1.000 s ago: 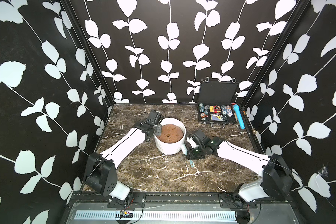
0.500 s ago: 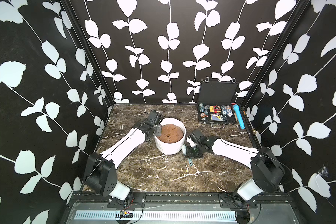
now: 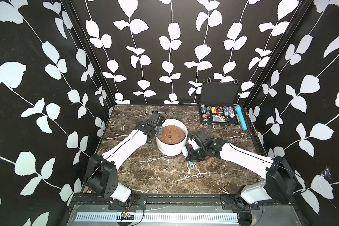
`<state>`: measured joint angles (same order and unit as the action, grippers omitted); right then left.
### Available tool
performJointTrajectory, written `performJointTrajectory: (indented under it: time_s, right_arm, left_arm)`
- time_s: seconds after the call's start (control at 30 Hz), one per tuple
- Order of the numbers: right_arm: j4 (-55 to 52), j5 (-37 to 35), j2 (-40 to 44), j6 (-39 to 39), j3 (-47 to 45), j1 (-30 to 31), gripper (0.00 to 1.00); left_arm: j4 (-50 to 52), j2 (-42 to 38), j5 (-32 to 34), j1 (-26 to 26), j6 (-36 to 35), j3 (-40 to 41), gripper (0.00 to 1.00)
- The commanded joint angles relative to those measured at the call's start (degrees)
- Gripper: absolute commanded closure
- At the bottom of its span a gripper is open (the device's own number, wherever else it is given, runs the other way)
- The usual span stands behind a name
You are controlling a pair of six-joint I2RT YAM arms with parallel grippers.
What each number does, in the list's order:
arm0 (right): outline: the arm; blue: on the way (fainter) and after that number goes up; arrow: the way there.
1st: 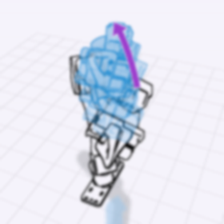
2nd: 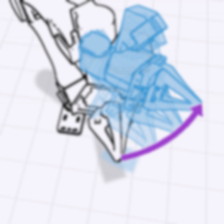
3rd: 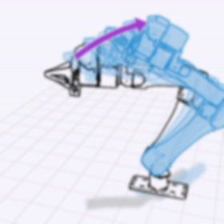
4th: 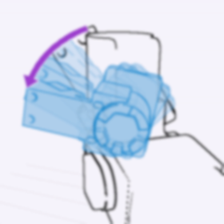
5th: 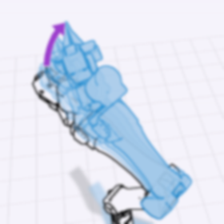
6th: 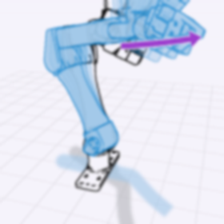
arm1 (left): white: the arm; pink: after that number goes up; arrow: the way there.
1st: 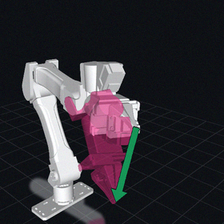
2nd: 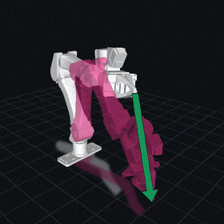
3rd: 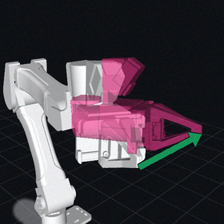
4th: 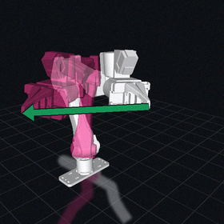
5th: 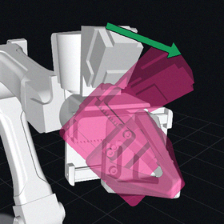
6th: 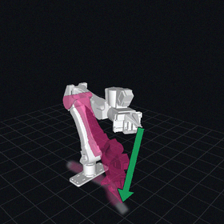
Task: Scrub the dried mud off the ceramic pot
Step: Brush off the soil from the pot.
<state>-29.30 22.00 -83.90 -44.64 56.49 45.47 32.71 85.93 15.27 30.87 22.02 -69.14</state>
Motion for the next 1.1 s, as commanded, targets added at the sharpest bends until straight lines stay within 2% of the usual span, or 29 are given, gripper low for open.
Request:
performJointTrajectory:
  time_s: [0.0,0.3,0.53,0.67,0.87,0.97,1.07]
  right_arm:
    - [6.61,1.36,-2.64,0.73,-0.98,0.27,1.0]
    - [5.55,-0.42,-7.33,4.29,2.04,-0.23,1.0]
    - [2.67,-4.89,-2.29,5.55,1.14,-1.57,1.0]
    - [-7.69,-13.68,-3.12,12.18,5.78,-1.85,1.0]
    - [-17.52,-25.22,-4.0,21.59,9.99,-1.99,1.0]
    - [-16.94,-24.8,-2.74,23.65,9.92,-3.02,1.0]
    - [-17.2,-24.8,-1.88,25.11,9.96,-4.18,1.0]
  left_arm:
    - [-1.33,4.82,-7.26,2.02,3.72,3.23,1.0]
    - [-1.29,4.49,-6.95,2.44,3.76,3.69,1.0]
    - [-0.87,5.01,-6.26,2.44,2.93,2.51,1.0]
    - [0.14,4.88,-4.44,2.44,1.71,1.39,1.0]
    - [1.95,5.62,-2.52,2.43,0.39,-1.81,0.73]
    - [2.95,5.95,-0.57,2.44,-1.02,-4.06,0.59]
    - [5.55,6.04,1.8,2.4,-2.48,-8.08,0.5]
